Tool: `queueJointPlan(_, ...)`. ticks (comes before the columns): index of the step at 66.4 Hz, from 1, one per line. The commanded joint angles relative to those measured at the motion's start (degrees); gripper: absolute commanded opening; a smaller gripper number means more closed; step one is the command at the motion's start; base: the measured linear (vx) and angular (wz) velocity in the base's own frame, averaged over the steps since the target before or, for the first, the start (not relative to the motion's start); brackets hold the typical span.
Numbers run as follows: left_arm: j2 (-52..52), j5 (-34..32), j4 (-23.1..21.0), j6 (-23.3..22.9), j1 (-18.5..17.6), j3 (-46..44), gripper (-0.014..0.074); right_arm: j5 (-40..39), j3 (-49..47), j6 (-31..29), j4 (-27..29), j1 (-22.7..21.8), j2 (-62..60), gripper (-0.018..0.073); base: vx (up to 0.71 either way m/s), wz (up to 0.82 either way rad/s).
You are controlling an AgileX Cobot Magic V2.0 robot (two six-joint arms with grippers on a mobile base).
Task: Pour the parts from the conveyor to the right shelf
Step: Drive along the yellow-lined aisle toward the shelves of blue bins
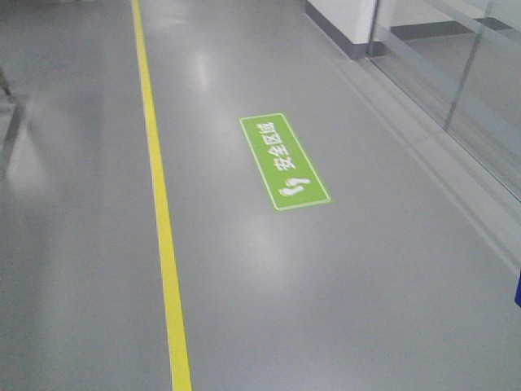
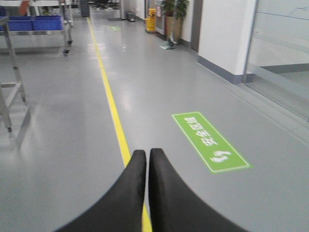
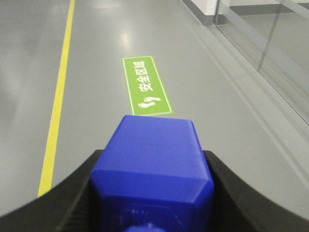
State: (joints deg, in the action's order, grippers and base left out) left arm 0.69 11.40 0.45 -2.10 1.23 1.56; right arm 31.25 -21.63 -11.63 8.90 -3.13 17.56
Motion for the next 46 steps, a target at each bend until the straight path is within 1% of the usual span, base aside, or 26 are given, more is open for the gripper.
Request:
queueJointPlan(1, 0.7, -4.2, -0.5, -0.5, -0.3, -1.1, -0.0006, -4.1, -1.5, 0.0, 0.0, -0.4, 0.5, -0.0005, 0.65, 0.36)
queueJointPlan(28, 0.7, -4.2, -0.5, -0.5, -0.3, -1.1, -0.0006, -4.1, -1.5, 0.0, 0.0, -0.4, 0.5, -0.0005, 0.68, 0.39)
queueJointPlan(46, 0.7, -4.2, -0.5, -0.5, -0.3, -1.1, -0.0006, -4.1, -1.5, 0.0, -0.1, -0.4, 0.5, -0.0005, 0.73, 0.22)
